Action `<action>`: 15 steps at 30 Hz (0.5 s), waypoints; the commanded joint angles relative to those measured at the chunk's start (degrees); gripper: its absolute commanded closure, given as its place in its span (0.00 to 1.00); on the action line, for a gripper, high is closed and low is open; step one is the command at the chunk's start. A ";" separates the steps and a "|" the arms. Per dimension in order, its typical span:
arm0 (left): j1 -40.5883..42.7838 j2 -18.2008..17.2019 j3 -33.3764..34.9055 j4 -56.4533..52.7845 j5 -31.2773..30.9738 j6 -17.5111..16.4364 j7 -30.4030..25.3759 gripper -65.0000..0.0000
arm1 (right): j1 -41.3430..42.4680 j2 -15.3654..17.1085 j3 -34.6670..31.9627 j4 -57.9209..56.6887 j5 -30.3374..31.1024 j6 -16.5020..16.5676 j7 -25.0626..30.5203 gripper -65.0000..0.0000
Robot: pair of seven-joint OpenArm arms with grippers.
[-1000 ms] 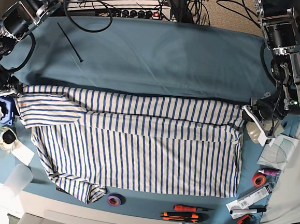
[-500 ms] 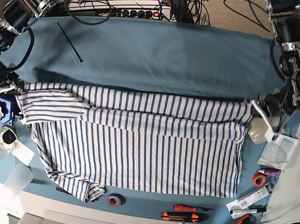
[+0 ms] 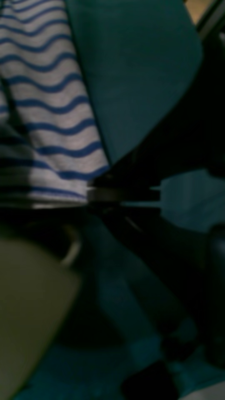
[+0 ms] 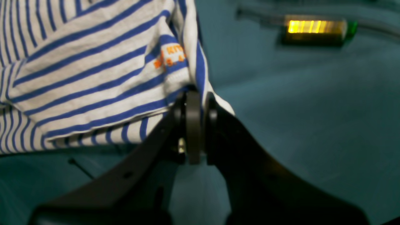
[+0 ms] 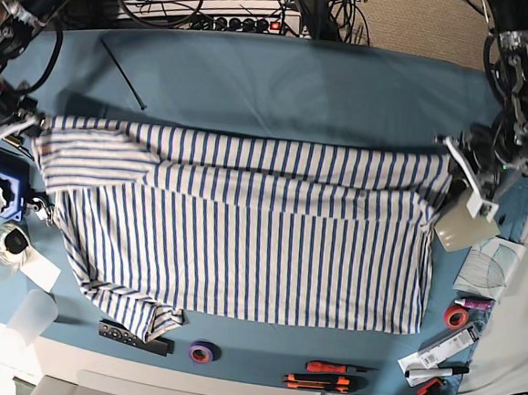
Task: Fold the T-shirt properly
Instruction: 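Pull the folded edge back away from the hem with both grippers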
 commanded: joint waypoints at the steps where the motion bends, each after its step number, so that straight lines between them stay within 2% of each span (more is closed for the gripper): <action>1: 0.35 -0.96 -0.55 1.46 0.39 0.00 -0.33 1.00 | 0.15 1.73 0.31 1.03 1.03 -0.07 0.48 1.00; 7: 5.62 -0.96 -1.92 5.27 0.42 0.00 -0.37 1.00 | -2.84 1.73 0.33 1.09 1.31 -0.09 -0.90 1.00; 11: 8.63 -0.96 -6.54 8.07 0.37 0.00 -0.87 1.00 | -4.68 1.51 2.32 3.21 2.73 -0.04 -0.94 1.00; 15: 10.73 -0.96 -11.85 8.81 -1.60 -0.44 -1.57 1.00 | -6.56 1.46 5.84 7.06 1.44 0.70 -0.92 1.00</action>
